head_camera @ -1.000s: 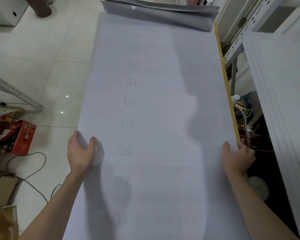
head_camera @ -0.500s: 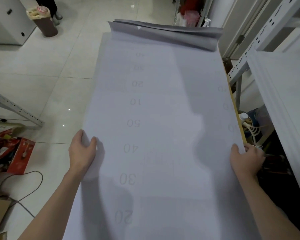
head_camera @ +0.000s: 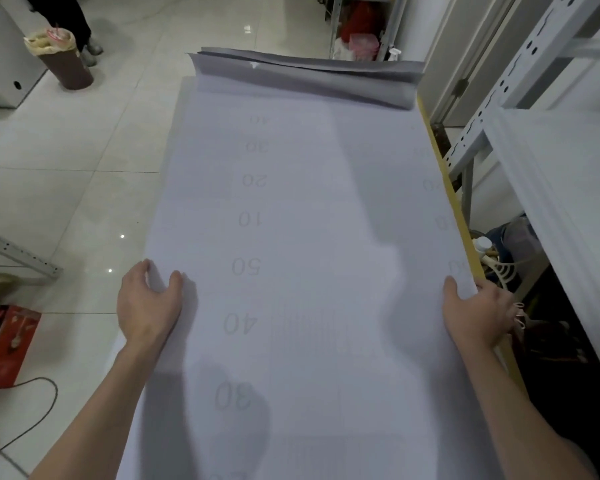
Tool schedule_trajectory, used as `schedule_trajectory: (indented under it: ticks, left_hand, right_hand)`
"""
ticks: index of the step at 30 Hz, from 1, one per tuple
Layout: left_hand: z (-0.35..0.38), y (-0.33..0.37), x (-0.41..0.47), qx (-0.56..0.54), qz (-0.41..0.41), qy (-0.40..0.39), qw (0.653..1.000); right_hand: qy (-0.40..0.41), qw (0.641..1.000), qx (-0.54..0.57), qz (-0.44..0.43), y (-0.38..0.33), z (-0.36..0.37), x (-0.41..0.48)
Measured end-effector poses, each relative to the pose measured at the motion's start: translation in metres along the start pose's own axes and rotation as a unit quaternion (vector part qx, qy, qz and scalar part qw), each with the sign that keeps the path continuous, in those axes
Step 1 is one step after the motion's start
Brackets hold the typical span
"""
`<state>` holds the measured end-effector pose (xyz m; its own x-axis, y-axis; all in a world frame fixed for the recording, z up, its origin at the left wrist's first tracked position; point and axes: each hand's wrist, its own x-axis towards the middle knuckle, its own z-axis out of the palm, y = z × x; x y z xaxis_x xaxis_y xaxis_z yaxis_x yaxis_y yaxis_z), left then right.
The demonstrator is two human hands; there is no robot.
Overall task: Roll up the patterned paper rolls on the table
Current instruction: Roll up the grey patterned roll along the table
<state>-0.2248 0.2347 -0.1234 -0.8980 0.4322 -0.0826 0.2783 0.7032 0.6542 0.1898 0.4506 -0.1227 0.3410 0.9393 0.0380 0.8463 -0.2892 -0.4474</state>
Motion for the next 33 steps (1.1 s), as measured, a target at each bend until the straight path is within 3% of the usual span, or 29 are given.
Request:
schedule_trajectory:
  ticks: [7, 12, 17, 24, 28, 30, 33]
  left_hand:
    - [-0.004, -0.004, 0.017, -0.099, -0.003, -0.025, 0.995]
    - [-0.008, -0.010, 0.022, -0.089, -0.006, -0.026, 0.996]
    - [-0.005, -0.013, 0.017, -0.077, -0.007, -0.026, 0.997]
    - [-0.009, -0.016, 0.010, -0.034, 0.011, -0.033, 0.999]
    - [-0.017, -0.028, -0.002, 0.042, -0.045, -0.021, 0.998]
    - [-0.016, -0.029, -0.019, 0.032, -0.055, -0.006, 0.998]
    - [-0.019, -0.026, -0.028, -0.020, -0.035, -0.045, 0.998]
  right_hand:
    - [0.017, 1.000, 0.003, 0.025, -0.006, -0.001, 0.010]
    - [-0.003, 0.999, 0.036, -0.006, 0.001, -0.003, 0.015]
    - [-0.049, 0.989, 0.136, 0.001, 0.009, -0.010, 0.024]
    - [-0.056, 0.987, 0.147, -0.030, 0.009, -0.010, 0.019]
    - [-0.013, 0.992, 0.125, -0.014, 0.029, -0.014, -0.002]
    - [-0.017, 0.994, 0.110, -0.024, 0.033, -0.016, -0.010]
    - [-0.055, 0.989, 0.137, -0.031, 0.037, -0.022, -0.006]
